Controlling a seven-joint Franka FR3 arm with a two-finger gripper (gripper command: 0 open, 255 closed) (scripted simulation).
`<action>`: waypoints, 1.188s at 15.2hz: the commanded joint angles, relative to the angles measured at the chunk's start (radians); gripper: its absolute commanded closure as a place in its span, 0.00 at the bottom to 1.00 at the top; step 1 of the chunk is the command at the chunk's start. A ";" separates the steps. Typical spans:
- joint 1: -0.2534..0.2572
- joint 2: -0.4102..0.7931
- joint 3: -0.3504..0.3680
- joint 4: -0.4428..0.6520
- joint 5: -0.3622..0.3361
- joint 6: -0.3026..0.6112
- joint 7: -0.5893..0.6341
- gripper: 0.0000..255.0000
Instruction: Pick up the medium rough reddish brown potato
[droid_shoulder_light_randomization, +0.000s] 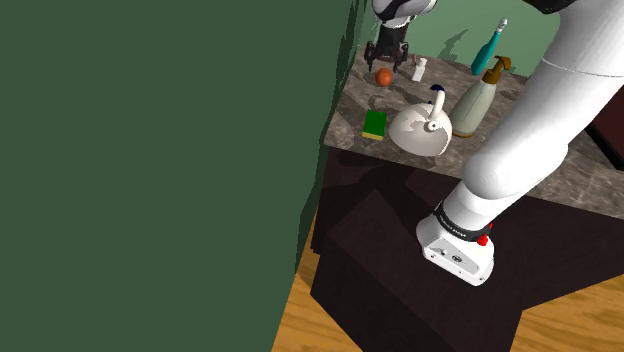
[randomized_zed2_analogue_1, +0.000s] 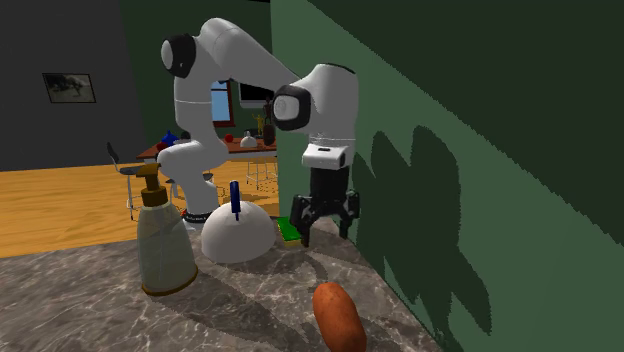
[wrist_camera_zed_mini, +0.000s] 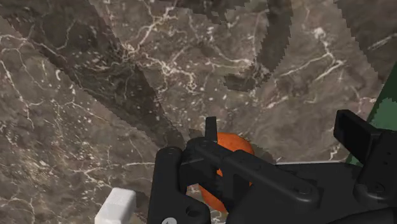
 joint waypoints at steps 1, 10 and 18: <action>-0.018 0.055 -0.014 0.049 0.016 0.023 0.011 0.00; -0.074 0.213 -0.042 0.167 0.071 0.100 0.032 0.00; -0.076 0.236 -0.039 0.148 0.077 0.141 0.032 1.00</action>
